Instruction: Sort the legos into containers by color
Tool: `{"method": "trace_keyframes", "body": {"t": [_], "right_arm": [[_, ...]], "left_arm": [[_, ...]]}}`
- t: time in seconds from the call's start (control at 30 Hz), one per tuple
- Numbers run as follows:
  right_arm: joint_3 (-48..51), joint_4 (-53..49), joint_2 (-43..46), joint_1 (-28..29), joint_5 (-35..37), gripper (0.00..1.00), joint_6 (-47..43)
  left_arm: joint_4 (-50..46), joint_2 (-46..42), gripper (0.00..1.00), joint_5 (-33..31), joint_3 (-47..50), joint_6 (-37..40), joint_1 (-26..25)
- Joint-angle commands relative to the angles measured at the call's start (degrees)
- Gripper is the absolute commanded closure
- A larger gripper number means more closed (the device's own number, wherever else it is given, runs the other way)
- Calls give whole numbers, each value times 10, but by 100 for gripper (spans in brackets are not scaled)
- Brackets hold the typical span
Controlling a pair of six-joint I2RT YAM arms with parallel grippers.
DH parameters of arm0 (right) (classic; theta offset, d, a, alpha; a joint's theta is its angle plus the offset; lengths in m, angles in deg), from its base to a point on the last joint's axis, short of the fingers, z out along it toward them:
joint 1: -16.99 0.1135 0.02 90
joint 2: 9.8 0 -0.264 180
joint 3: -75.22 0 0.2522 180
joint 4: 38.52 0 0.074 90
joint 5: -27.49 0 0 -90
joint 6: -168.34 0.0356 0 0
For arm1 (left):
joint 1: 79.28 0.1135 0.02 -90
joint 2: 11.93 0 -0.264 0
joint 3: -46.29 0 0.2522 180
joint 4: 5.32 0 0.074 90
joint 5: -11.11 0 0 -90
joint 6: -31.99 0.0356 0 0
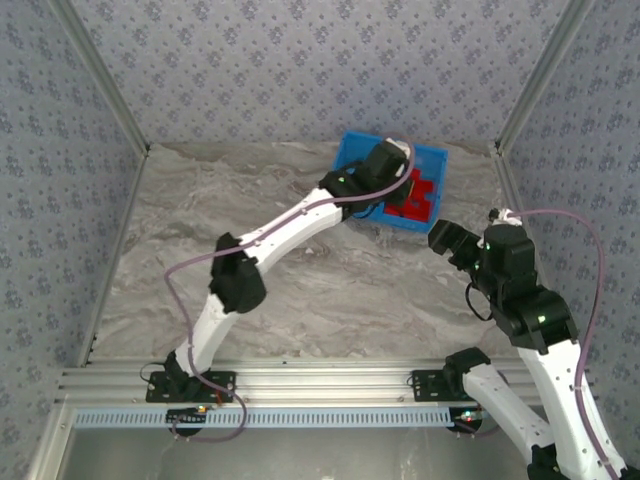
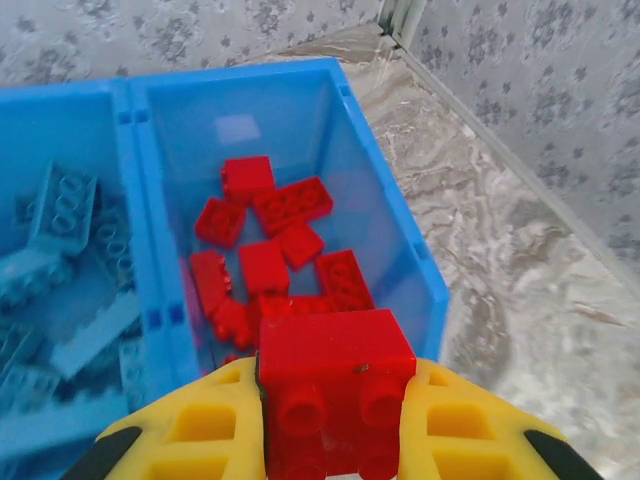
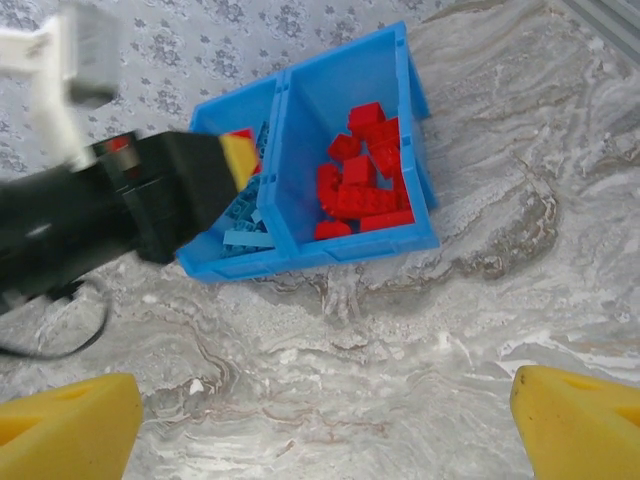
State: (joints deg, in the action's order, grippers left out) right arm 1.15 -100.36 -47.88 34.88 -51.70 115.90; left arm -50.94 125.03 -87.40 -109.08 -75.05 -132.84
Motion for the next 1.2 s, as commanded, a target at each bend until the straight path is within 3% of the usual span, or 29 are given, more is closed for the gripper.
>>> {"method": "trace_keyframes", "body": {"t": [0.0, 0.07, 0.2, 0.4, 0.63, 0.77, 0.83, 0.97, 1.03, 1.17], "right_arm": [[10, -28, 3, 2, 8, 3, 18], [10, -32, 5, 2, 5, 3, 19], [6, -39, 10, 3, 1, 3, 17], [5, -48, 15, 2, 0, 2, 17], [19, -50, 16, 3, 6, 2, 20], [38, -45, 16, 3, 22, 1, 13], [54, -37, 16, 3, 37, 1, 6], [113, 15, 20, 3, 66, 0, -34], [149, 56, 26, 3, 72, 0, -55], [235, 171, 37, 2, 91, 0, -110]], "left_arm": [[3, 103, 86, -25, -160, 85, 1], [18, 147, 84, -42, -200, 99, 2], [77, 170, 77, -34, -169, 115, 7], [107, 177, 54, -25, -165, 132, 8], [90, 117, 34, -10, -164, 110, 8], [17, 36, 28, 21, -145, 102, 8], [16, -31, 22, 53, -72, 113, 8], [152, -252, 11, 65, 240, 121, 8], [196, -350, 6, 22, 379, 129, 8], [203, -521, 1, -128, 576, 156, 8]]}}
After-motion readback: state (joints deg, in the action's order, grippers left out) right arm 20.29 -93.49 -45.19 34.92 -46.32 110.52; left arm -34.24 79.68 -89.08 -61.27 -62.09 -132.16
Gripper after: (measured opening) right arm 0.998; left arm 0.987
